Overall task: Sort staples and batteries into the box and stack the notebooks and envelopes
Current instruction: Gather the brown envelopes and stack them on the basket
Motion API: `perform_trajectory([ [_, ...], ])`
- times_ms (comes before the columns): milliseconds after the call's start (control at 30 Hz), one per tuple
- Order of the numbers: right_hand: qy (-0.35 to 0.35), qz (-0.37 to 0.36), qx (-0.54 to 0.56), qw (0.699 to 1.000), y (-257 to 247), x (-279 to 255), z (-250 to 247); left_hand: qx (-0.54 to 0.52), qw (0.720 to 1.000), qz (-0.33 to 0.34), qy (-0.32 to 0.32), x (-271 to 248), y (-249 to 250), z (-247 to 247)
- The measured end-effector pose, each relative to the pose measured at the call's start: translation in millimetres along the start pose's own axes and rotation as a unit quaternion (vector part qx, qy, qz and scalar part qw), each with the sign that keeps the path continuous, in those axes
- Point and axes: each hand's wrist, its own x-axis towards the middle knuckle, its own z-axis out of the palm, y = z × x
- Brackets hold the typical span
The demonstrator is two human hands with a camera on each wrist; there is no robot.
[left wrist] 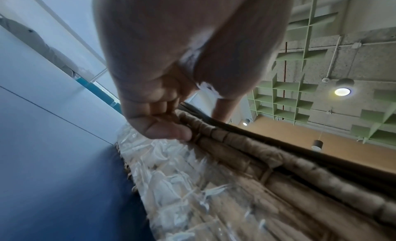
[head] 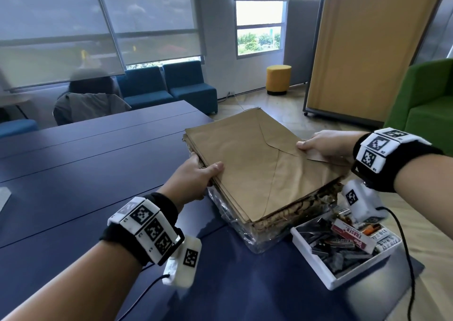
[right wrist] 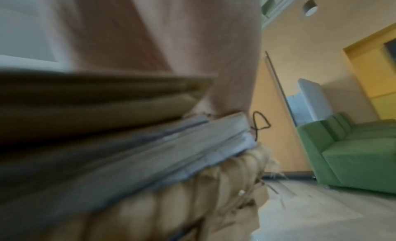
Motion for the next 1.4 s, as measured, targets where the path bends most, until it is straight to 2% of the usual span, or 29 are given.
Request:
perform_trajectory([
  [200,0.004,0.018,0.001,1.0,-6,9,-2,-0.066,0.998,0.009,0.0,6,-6,0],
  [333,0.001,0.027,0.023,0.999,-15,10,0,-0.082,0.996,0.016,0.016,9,-8,-4],
  [600,-0.013,0.022,0.071,0.997,-57,20,26,-0.076,0.996,-0.014,0.052,14,-21,-42],
  [733,-0.016,0.0,0.053,0.998,-91,21,41,-0.053,0.995,-0.028,0.082,14,-31,-68],
  [867,-0.046,-0.035,0.04,0.998,-120,20,57,-0.031,0.993,-0.044,0.11,11,-41,-92],
  [1100,-0.029,-0.075,-0.029,0.996,-159,-4,81,-0.03,0.986,-0.073,0.146,-2,-58,-122],
  [1233,-0.026,-0.089,-0.091,0.992,-163,-15,82,-0.015,0.987,-0.077,0.139,-8,-57,-125],
  [1400,-0.046,-0.089,-0.056,0.993,-149,-18,72,0.098,0.982,-0.12,0.104,-12,-46,-135],
])
